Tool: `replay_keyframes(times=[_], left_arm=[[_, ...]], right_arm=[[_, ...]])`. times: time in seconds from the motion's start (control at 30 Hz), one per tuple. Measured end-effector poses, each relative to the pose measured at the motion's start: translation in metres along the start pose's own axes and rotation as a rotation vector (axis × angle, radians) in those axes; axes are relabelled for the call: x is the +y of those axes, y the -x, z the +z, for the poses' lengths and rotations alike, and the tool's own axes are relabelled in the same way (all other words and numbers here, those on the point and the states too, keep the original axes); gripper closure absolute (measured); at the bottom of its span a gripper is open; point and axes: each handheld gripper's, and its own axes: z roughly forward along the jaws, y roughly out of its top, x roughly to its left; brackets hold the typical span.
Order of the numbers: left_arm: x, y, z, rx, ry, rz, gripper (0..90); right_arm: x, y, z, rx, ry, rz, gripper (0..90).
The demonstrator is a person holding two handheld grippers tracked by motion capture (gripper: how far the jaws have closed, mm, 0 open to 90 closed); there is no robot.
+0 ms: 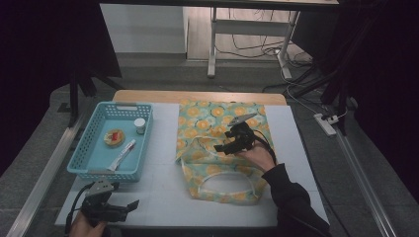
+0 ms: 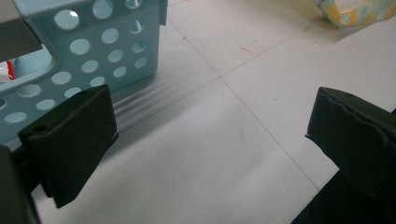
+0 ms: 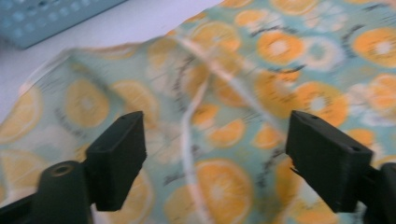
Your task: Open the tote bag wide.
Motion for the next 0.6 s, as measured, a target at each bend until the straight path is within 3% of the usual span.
replay_keyframes(times=[0.2,0.37,0.5,0.6], left_arm=[[0.000,0.000,0.000,0.000,0.001,0.002,1.7],[0.000,0.001,0.000,-0.001,0.002,0.005,1.7],[0.000,0.001,0.000,-0.001,0.003,0.009,1.7],[0.000,0.001,-0.001,-0.002,0.005,0.009,1.6]], right_arm=[[-0.013,-0.014,0.003,0.037,-0.042,-0.029,8.8],[-0.028,-0.013,0.010,0.051,-0.082,-0.020,4.1],[-0.037,-0.010,0.020,0.039,-0.120,-0.025,2.3],[-0.043,-0.009,0.027,0.000,-0.154,-0.055,2.3]])
